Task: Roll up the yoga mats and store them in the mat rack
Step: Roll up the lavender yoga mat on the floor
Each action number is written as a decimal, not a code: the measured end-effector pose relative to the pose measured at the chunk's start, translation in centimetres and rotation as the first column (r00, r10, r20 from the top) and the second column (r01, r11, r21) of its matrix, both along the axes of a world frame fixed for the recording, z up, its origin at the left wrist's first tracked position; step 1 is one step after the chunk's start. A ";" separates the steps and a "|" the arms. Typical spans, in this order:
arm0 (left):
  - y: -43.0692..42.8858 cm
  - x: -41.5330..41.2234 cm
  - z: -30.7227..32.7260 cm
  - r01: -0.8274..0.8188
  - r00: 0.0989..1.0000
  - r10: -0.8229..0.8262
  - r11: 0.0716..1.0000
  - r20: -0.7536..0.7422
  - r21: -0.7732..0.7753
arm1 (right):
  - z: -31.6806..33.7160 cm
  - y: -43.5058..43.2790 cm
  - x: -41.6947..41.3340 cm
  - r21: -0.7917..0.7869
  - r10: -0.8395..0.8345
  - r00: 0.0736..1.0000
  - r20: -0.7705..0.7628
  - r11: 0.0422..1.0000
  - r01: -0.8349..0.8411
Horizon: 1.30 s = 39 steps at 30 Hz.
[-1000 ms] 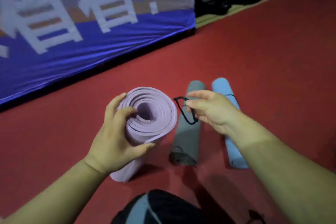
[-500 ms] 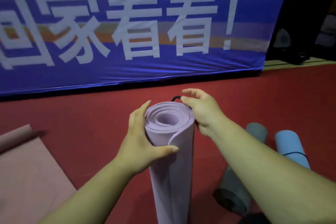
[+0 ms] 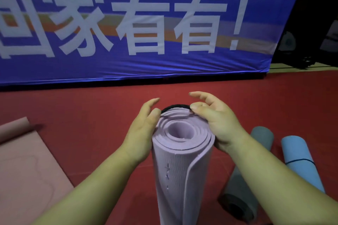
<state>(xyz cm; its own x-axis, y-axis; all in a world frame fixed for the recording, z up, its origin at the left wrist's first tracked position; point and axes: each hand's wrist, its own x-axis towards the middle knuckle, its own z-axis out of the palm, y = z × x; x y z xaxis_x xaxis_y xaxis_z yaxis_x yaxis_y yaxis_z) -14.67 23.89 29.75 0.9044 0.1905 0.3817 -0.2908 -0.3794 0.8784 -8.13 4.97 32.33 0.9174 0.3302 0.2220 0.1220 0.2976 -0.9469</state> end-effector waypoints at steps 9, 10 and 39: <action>0.9 0.8 -0.3 -0.447 0.874 0.341 0.844 0.346 0.296 | -0.1 0.4 0.9 -0.011 -0.231 0.966 0.120 0.972 0.233; 0.7 0.7 -0.2 -0.425 0.882 0.325 0.861 0.341 0.280 | -0.1 0.3 1.0 -0.013 -0.260 0.956 0.133 0.964 0.264; 0.8 1.9 -2.3 -0.276 0.957 0.238 0.921 0.165 0.276 | -1.6 3.1 4.4 0.108 -0.365 0.930 -0.028 0.924 0.366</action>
<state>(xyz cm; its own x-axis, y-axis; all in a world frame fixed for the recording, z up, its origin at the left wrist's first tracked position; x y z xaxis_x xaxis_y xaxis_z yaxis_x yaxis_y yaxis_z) -12.78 24.71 27.40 0.7805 0.2719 0.5629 -0.2491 -0.6906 0.6790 -3.76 8.07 30.74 0.9715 -0.0547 0.2308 0.2356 0.3353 -0.9122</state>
